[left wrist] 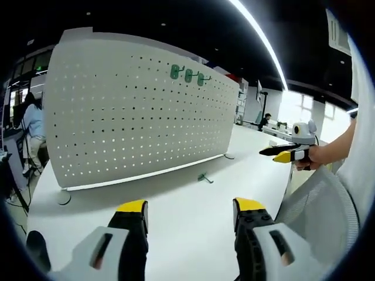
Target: Insert the hook assembly into the mounting plate slot until the hook locks in place.
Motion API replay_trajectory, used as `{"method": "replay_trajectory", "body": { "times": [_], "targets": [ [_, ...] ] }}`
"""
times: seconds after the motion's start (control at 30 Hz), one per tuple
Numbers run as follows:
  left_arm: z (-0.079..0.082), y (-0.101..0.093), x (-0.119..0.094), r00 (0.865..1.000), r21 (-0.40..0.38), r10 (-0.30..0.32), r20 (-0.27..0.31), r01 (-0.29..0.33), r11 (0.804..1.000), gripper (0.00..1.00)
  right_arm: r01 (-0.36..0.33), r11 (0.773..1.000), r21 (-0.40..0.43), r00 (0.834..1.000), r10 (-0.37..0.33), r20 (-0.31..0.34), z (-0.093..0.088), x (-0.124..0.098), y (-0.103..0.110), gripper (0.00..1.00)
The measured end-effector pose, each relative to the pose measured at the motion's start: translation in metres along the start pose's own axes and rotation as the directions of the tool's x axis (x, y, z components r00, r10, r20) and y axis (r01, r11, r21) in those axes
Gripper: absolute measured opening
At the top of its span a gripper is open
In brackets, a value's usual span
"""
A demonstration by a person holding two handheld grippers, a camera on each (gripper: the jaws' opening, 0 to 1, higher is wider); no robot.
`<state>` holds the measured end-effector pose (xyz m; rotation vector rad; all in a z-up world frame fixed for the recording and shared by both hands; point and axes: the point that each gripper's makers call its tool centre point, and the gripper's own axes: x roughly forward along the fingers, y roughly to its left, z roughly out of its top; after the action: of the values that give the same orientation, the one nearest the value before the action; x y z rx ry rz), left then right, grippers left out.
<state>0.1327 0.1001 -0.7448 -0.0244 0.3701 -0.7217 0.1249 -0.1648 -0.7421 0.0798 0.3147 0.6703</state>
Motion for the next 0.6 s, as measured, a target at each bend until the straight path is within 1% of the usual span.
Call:
{"method": "replay_trajectory", "body": {
  "times": [0.07,0.1,0.13,0.27,0.47,0.53,0.6],
  "targets": [
    [-0.002,0.002,0.004,1.000,0.016,0.003,-0.026,-0.003,1.000,0.60,-0.001,1.000,-0.002,1.000,0.001,-0.002,-0.001,0.000,-0.001,0.58],
    [-0.002,0.003,0.007,0.999,0.006,-0.006,-0.037,0.006,1.000,0.59,-0.002,1.000,-0.003,1.000,0.002,-0.003,-0.001,0.001,0.000,0.58],
    [0.000,0.003,0.011,0.999,0.003,-0.013,-0.043,0.013,1.000,0.59,-0.003,1.000,-0.004,1.000,0.003,-0.004,-0.001,0.001,0.000,0.58],
    [0.004,0.001,0.026,0.997,0.036,-0.036,-0.073,0.039,0.999,0.60,-0.005,1.000,-0.001,1.000,0.005,-0.007,-0.002,0.000,0.000,0.58],
    [0.013,-0.002,0.051,0.990,0.089,-0.081,-0.117,0.091,0.992,0.60,-0.004,1.000,-0.004,1.000,0.004,-0.008,-0.001,-0.001,0.000,0.58],
    [0.015,-0.003,0.059,0.987,0.096,-0.092,-0.135,0.105,0.990,0.60,-0.004,1.000,-0.001,1.000,0.004,-0.007,-0.002,-0.002,0.000,0.58],
    [0.018,-0.005,0.066,0.984,0.102,-0.108,-0.140,0.123,0.987,0.60,-0.004,1.000,0.000,1.000,0.004,-0.009,-0.002,-0.003,0.001,0.58]
  ]
}}
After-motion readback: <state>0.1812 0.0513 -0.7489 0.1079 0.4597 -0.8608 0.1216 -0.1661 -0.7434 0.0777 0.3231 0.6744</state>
